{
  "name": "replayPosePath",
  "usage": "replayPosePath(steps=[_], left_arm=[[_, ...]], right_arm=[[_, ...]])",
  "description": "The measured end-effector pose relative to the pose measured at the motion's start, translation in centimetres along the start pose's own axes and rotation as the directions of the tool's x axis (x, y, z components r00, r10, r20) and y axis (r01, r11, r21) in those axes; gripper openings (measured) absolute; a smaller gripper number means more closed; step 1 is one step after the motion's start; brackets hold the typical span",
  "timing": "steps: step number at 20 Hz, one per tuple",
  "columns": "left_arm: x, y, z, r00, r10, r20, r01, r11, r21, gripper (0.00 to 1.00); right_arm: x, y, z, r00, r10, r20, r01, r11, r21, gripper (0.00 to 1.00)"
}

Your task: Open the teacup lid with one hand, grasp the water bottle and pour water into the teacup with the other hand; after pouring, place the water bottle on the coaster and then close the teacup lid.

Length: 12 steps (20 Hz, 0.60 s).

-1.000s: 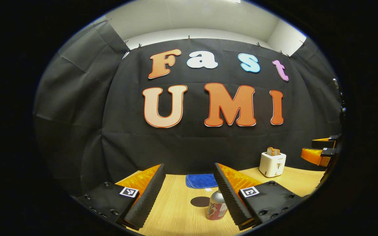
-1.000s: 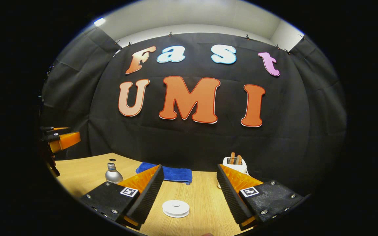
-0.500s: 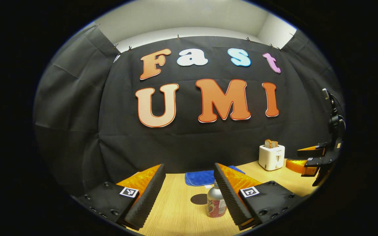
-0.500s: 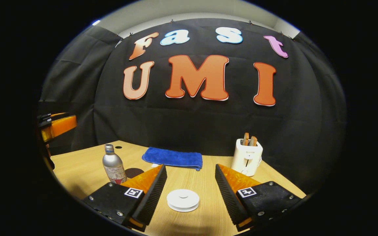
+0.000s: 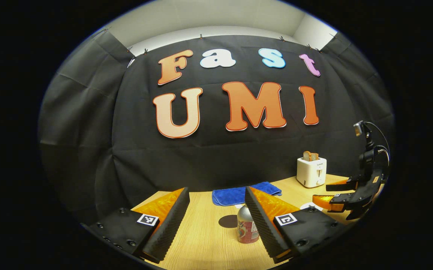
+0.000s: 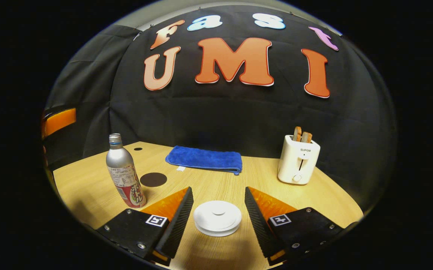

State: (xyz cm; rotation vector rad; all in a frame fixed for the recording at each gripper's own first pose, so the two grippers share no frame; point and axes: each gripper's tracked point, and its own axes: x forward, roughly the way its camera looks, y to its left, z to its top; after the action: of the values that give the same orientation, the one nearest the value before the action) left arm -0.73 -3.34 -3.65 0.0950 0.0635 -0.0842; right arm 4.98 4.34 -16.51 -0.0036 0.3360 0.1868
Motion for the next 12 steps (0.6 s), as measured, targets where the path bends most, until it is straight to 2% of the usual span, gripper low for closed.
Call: replayPosePath(steps=[4, 5, 6, 7, 8, 10, 12], left_arm=[[0.1, 0.2, -0.9, 1.0, 0.004, -0.019, -0.004, 1.0, -0.007, 0.97], [0.0, 0.3, -0.9, 1.0, 0.006, -0.021, -0.006, 1.0, -0.008, 0.97], [0.0, 0.3, -1.0, 1.0, 0.007, -0.025, -0.007, 1.0, -0.008, 0.97], [0.0, 0.3, -1.2, 1.0, 0.008, -0.028, -0.008, 1.0, -0.008, 0.97], [-0.1, 0.5, -1.3, 0.999, 0.01, -0.03, -0.01, 1.0, -0.007, 0.97], [0.0, 0.7, -1.6, 0.999, 0.014, -0.035, -0.015, 1.0, -0.004, 0.97], [0.2, 0.6, -1.8, 0.999, 0.014, -0.041, -0.015, 1.0, -0.006, 0.97]], right_arm=[[1.7, 0.4, -2.0, 0.998, 0.018, -0.055, -0.018, 1.0, 0.004, 0.74], [2.1, 0.4, -2.5, 0.997, 0.023, -0.071, -0.023, 1.0, 0.007, 0.67], [2.5, 0.4, -2.9, 0.996, 0.025, -0.086, -0.024, 1.0, 0.01, 0.68], [2.8, 0.5, -3.3, 0.995, 0.024, -0.096, -0.023, 1.0, 0.014, 0.64], [3.0, 0.6, -3.5, 0.995, 0.027, -0.101, -0.025, 0.999, 0.02, 0.58], [3.5, 0.7, -3.7, 0.994, 0.034, -0.107, -0.031, 0.999, 0.025, 0.55], [3.7, 0.9, -3.9, 0.992, 0.05, -0.113, -0.046, 0.998, 0.032, 0.47]])
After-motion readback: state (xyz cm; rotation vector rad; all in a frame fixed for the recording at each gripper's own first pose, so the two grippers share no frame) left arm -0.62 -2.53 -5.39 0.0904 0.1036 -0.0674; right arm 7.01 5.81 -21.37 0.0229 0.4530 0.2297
